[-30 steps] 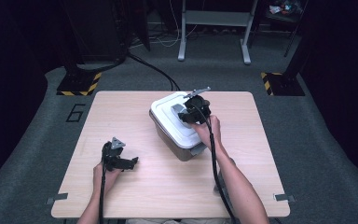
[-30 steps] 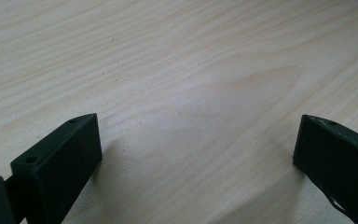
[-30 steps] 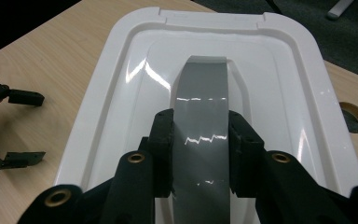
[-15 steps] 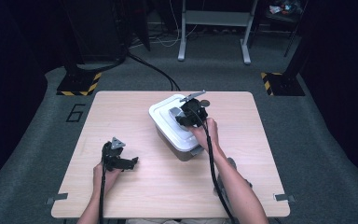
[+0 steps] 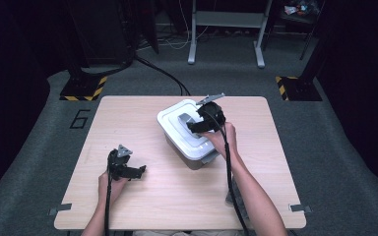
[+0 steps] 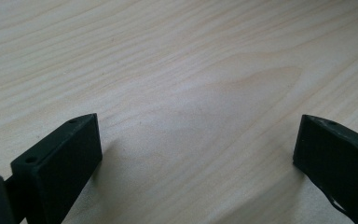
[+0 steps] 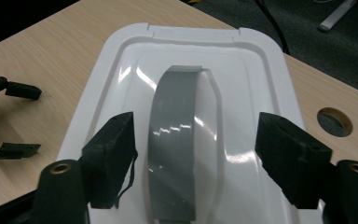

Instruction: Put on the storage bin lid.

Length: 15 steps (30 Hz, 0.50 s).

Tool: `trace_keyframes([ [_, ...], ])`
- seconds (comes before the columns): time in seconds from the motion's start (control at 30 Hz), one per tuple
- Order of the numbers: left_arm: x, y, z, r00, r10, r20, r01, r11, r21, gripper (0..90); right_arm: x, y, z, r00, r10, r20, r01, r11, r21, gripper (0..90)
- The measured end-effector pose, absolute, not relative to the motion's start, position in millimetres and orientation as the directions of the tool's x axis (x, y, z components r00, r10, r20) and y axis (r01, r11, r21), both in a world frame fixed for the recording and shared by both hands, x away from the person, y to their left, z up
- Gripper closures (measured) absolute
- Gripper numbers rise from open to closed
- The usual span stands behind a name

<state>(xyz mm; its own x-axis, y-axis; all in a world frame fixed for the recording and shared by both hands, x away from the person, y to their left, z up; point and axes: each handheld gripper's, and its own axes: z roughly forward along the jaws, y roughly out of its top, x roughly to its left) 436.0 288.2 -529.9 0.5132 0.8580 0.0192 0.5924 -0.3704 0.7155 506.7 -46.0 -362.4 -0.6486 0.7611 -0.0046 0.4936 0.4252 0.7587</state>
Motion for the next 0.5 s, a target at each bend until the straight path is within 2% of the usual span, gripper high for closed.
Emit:
trace_keyframes([
  [0.17, 436, 288, -530, 0.514, 0.858, 0.020, 0.592, -0.371, 0.715, 0.8, 505, -64, -357, -0.636, 0.771, 0.003, 0.494, 0.405, 0.769, 15.9],
  [0.5, 436, 288, -530, 0.513, 0.858, 0.019, 0.592, -0.370, 0.716, 0.8, 499, -107, -351, -0.598, 0.801, 0.008, 0.501, 0.366, 0.784, 13.7],
])
